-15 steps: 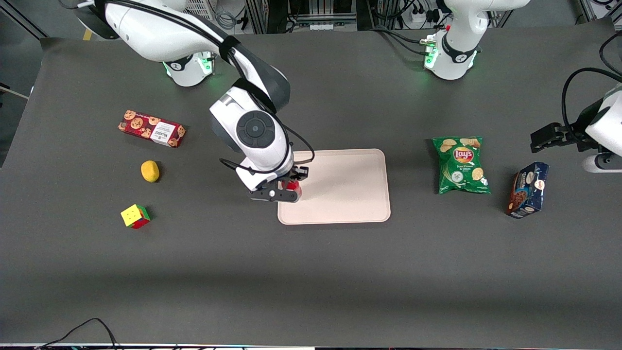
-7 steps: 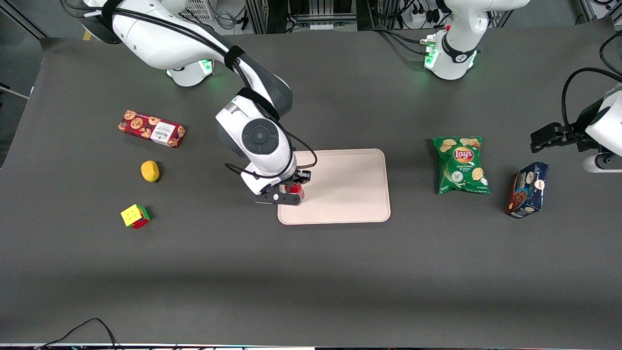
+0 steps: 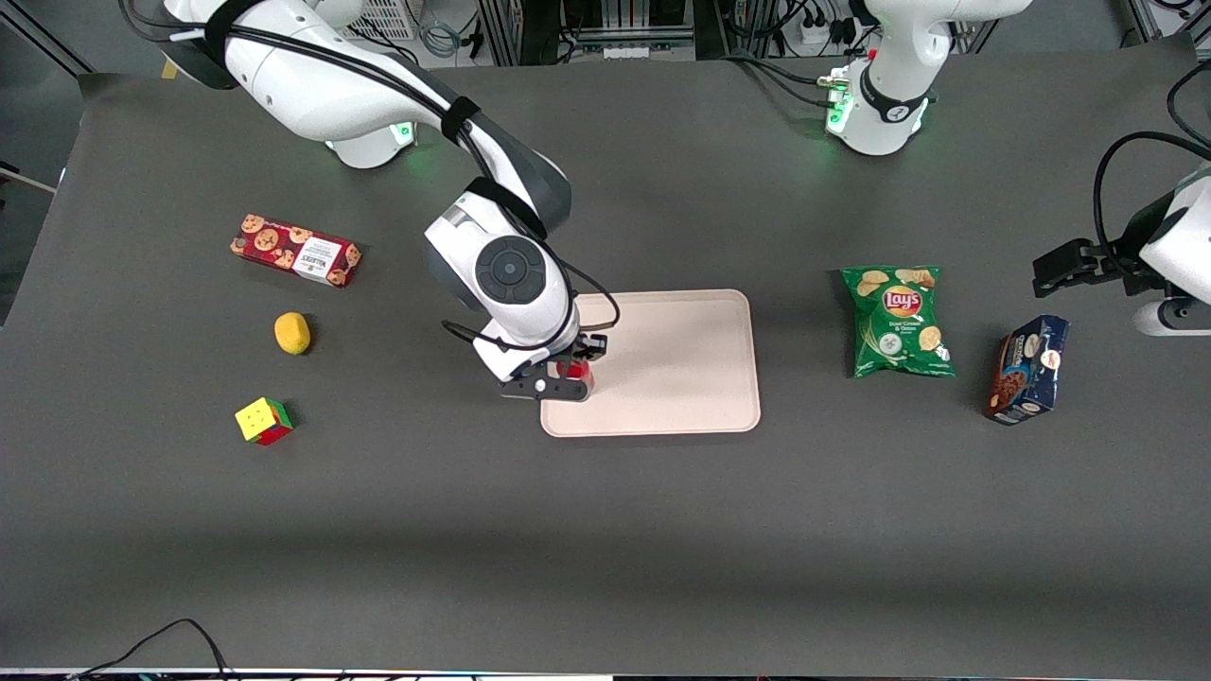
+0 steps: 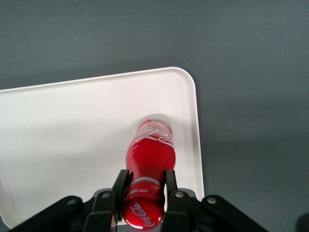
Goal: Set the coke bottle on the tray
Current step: 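Lower the bottle upright onto the tray and open the right gripper, then withdraw the right gripper from the bottle, away from the tray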
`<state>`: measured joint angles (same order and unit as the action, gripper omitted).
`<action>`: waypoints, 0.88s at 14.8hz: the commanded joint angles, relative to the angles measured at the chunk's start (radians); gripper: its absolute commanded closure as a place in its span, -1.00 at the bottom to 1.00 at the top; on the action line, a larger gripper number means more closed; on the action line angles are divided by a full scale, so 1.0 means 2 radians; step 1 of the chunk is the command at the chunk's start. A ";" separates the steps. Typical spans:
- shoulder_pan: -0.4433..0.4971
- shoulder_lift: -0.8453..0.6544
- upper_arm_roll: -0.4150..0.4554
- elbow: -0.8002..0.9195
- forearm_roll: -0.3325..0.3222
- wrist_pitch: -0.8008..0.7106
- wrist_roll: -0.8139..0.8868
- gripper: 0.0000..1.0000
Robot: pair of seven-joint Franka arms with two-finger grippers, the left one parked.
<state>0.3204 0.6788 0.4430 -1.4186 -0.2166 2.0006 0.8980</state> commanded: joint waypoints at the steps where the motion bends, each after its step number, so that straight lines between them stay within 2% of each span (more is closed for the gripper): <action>1: 0.000 -0.003 0.003 0.000 -0.014 0.007 0.017 -0.64; 2: -0.001 -0.003 0.004 0.000 -0.014 0.008 0.017 -0.96; 3: -0.002 -0.003 0.003 0.000 -0.014 0.008 0.017 -1.00; 6: -0.011 -0.022 0.003 0.003 -0.008 0.004 0.018 -1.00; 8: -0.031 -0.061 0.006 0.000 -0.002 -0.006 0.009 -1.00; 11: -0.073 -0.119 0.003 -0.006 0.027 -0.056 -0.057 -1.00; 13: -0.102 -0.173 -0.008 -0.046 0.043 -0.054 -0.088 -1.00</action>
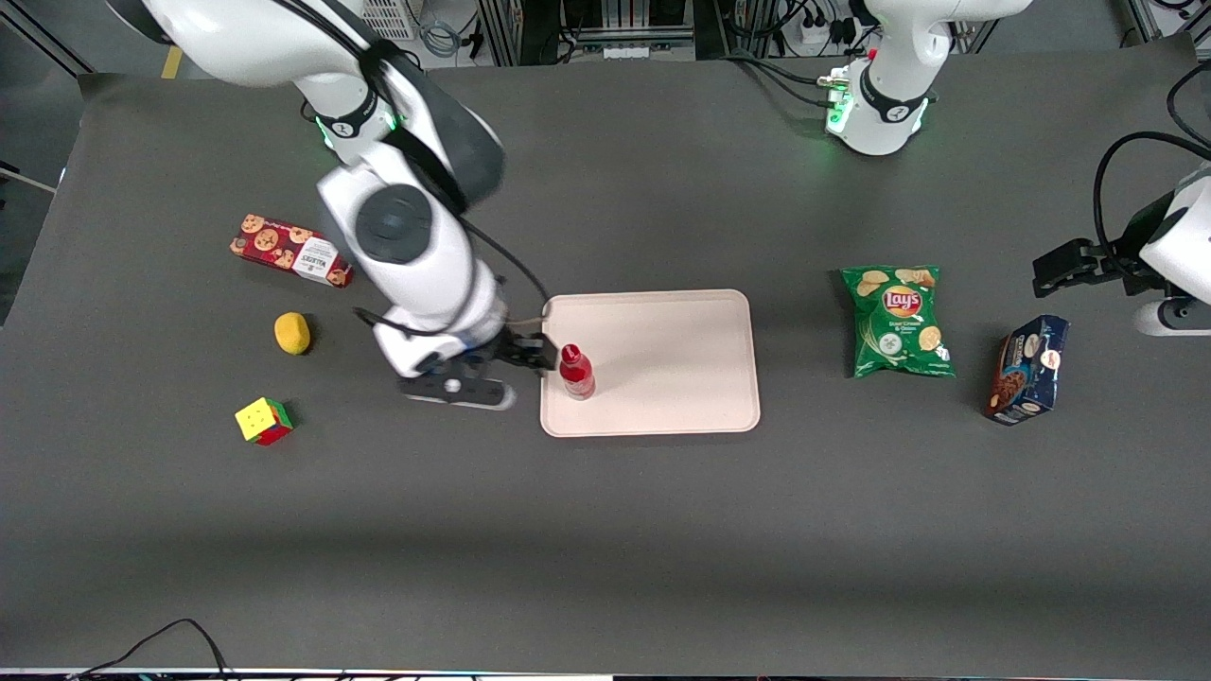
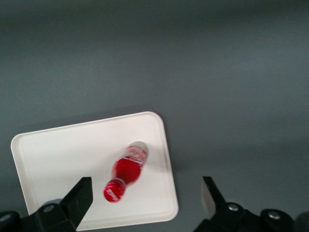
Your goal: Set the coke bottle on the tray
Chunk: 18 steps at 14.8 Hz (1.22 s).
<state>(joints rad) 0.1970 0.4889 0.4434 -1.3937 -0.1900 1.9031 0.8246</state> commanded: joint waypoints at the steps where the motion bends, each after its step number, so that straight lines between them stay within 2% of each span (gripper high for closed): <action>1: -0.048 -0.106 -0.027 -0.079 0.042 -0.005 -0.081 -1.00; 4: -0.046 -0.191 -0.121 -0.152 0.109 -0.006 -0.212 -1.00; 8: -0.046 -0.265 -0.213 -0.233 0.115 -0.006 -0.336 -1.00; 13: -0.047 -0.307 -0.260 -0.279 0.113 -0.007 -0.398 -1.00; 18: -0.045 -0.304 -0.266 -0.271 0.092 -0.012 -0.404 -1.00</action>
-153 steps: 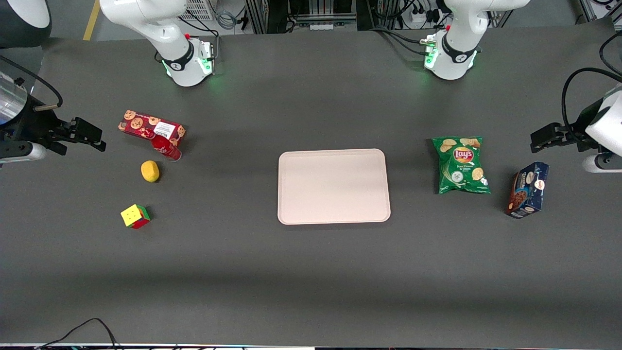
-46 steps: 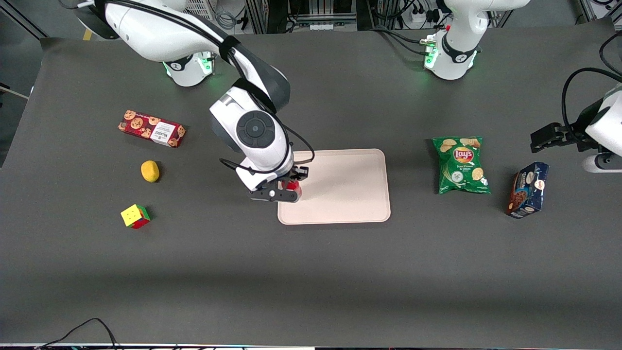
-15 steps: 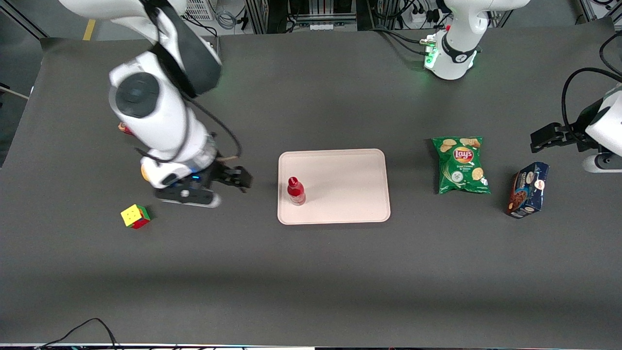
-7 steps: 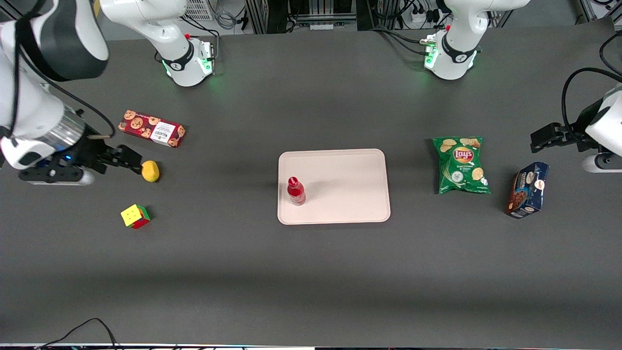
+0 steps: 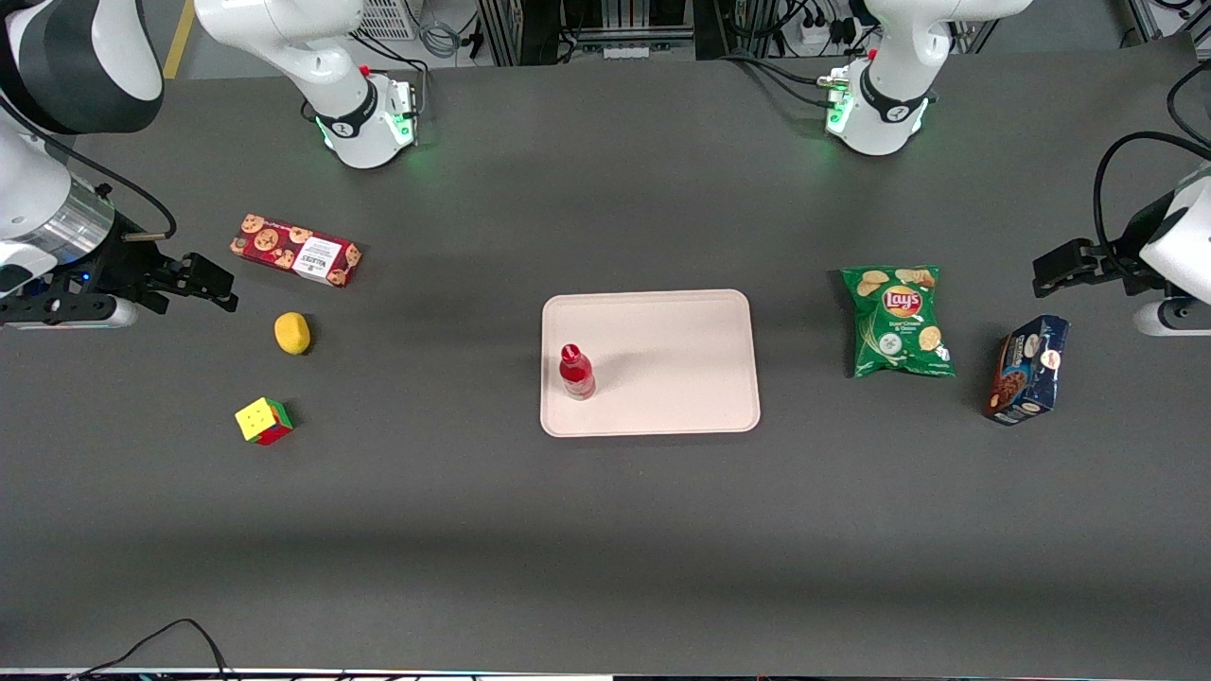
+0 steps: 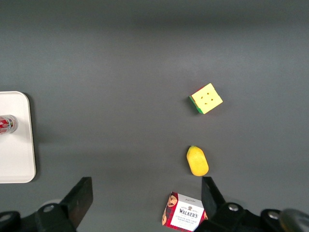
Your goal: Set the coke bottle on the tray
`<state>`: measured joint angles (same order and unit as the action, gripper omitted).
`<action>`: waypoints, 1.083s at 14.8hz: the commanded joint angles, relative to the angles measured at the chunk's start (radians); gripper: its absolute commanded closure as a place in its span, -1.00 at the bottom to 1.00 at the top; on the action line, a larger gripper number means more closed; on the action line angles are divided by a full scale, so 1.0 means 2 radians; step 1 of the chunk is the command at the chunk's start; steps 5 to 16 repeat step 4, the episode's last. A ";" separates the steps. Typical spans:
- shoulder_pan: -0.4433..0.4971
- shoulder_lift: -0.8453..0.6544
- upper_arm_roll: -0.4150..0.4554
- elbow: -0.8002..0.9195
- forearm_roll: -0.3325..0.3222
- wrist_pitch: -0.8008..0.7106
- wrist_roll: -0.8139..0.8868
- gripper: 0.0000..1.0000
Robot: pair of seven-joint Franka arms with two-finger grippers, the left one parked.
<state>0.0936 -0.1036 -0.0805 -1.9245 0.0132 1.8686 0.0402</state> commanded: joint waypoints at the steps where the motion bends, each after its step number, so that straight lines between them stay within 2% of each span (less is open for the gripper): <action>1: 0.008 -0.006 -0.004 0.001 -0.016 -0.005 -0.012 -1.00; 16: 0.008 -0.004 -0.004 0.010 -0.018 -0.019 -0.012 -1.00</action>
